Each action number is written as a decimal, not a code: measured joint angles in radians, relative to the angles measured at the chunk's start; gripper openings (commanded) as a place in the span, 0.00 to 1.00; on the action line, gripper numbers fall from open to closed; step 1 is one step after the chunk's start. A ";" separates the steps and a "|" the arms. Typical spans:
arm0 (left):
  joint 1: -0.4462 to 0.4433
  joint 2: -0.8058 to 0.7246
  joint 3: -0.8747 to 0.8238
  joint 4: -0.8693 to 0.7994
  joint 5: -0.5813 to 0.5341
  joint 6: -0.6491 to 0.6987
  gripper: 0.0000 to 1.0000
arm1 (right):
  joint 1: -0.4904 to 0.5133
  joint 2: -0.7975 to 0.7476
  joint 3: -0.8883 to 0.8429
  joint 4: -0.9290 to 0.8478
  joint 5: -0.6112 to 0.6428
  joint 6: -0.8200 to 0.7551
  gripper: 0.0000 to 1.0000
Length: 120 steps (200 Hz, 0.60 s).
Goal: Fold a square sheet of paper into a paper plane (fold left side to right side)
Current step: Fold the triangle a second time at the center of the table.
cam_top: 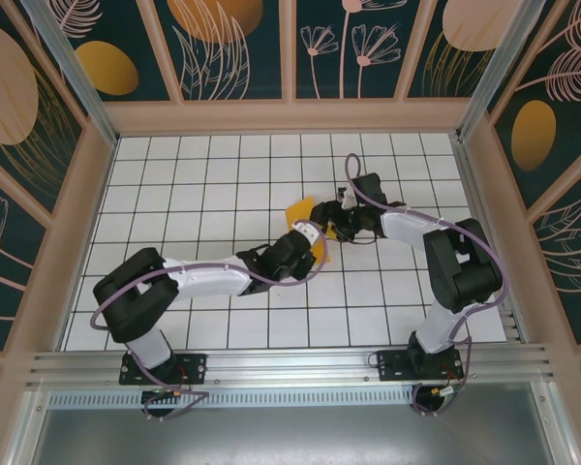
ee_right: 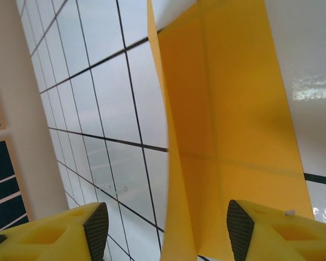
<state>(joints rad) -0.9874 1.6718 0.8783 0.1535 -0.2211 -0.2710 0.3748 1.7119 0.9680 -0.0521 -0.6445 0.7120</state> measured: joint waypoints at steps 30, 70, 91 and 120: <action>0.042 -0.024 -0.030 0.053 0.107 -0.021 0.00 | -0.021 -0.072 -0.020 0.013 0.000 0.000 0.70; 0.095 -0.025 -0.051 0.095 0.252 -0.051 0.00 | -0.036 -0.183 -0.094 0.030 0.027 -0.014 0.56; 0.116 -0.025 -0.056 0.110 0.298 -0.065 0.00 | -0.035 -0.213 -0.174 0.046 0.037 -0.015 0.38; 0.140 -0.025 -0.070 0.136 0.346 -0.083 0.00 | -0.033 -0.220 -0.274 0.055 0.050 -0.013 0.16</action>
<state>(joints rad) -0.8478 1.6466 0.8085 0.2893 0.1246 -0.3538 0.3416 1.4921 0.6937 0.0029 -0.5941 0.6991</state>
